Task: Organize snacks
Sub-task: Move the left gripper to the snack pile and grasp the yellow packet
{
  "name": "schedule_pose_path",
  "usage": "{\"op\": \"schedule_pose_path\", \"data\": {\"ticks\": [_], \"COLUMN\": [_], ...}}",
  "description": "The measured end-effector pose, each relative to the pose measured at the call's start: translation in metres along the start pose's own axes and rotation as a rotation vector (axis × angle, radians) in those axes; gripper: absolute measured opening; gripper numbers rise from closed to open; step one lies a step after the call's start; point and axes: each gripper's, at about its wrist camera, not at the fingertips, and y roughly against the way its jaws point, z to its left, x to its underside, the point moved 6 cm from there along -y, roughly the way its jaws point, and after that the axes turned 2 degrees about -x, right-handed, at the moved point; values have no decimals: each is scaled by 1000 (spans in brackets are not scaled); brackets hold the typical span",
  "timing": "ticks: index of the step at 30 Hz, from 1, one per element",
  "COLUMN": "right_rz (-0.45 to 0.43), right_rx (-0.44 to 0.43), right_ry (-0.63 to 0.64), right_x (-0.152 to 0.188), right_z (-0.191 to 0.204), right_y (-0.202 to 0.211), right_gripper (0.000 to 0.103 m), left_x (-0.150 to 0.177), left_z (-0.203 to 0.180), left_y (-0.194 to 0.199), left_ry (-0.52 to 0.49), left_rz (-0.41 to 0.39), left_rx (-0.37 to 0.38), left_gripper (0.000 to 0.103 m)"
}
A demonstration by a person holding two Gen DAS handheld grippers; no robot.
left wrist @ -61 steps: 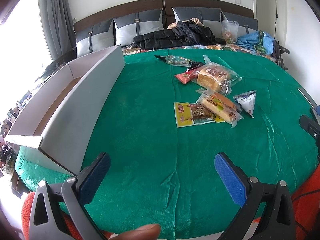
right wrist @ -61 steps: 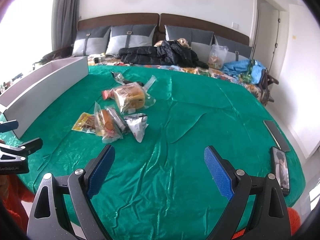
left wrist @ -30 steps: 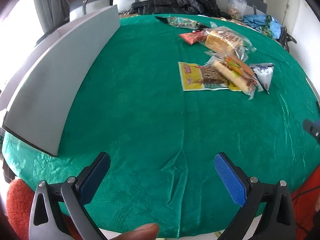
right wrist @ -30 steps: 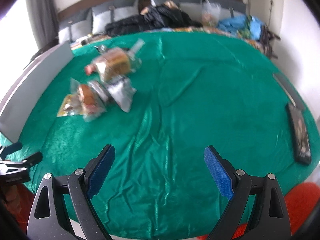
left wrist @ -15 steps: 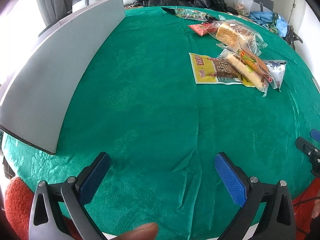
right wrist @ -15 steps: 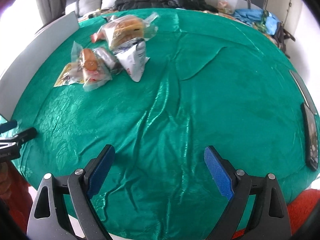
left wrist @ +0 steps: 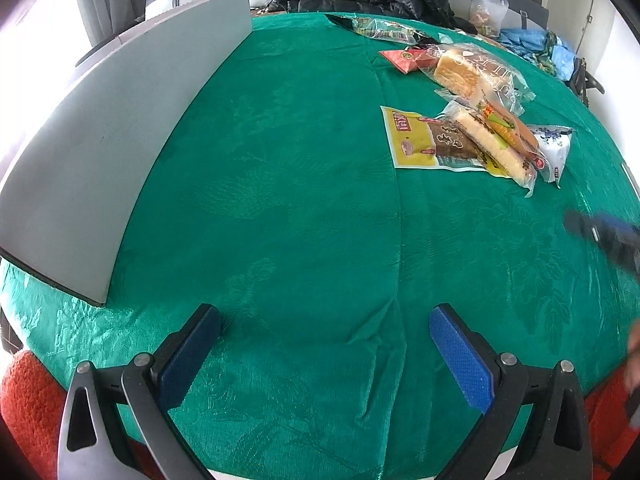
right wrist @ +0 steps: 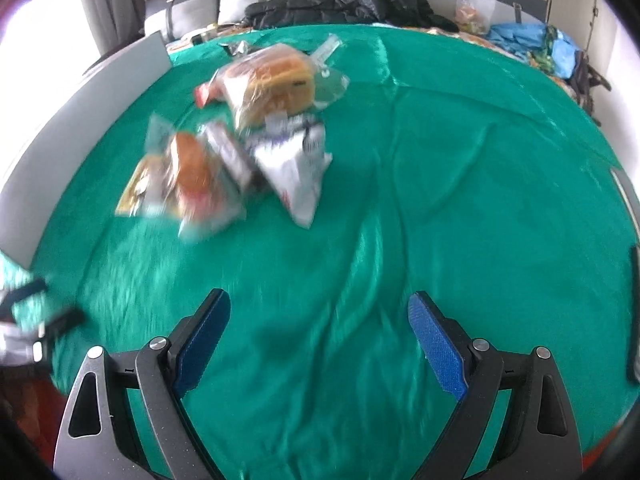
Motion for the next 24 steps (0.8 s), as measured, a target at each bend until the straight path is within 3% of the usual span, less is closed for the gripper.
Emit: {"op": "schedule_pose_path", "data": {"ticks": [4,7,9,11,14,18,22,24], "right_rz": [-21,-41,-46,-46,-41,-47,-49,-51], "right_rx": [14,10,18,42,65,74,71,71], "right_ry": [-32,-40,-22,2,16,16,19,19], "right_x": [-21,-18,-13,-9,-8,-9,-9,-9], "right_z": [-13,-23,-24,-23,-21,-22,-23,-24], "right_y": [-12,-8,-6,-5,-7,-8,-8,-7], "right_gripper": [92,92,92,92,94,94,94,94], "left_x": [0,-15,-36,-63,-92,-121,-135,-131], "left_z": [0,-7,-21,-40,-70,-103,-115,-110], "left_y": [0,-7,-6,-6,-24,-49,-62,-63], "left_ry": [-28,-102,-190,-328,-521,-672,-614,-540], "left_rz": [22,91,54,-4,-11,-45,-37,11], "left_rx": [14,54,116,132,114,64,152,240], "left_gripper": [103,103,103,103,103,103,101,87]}}
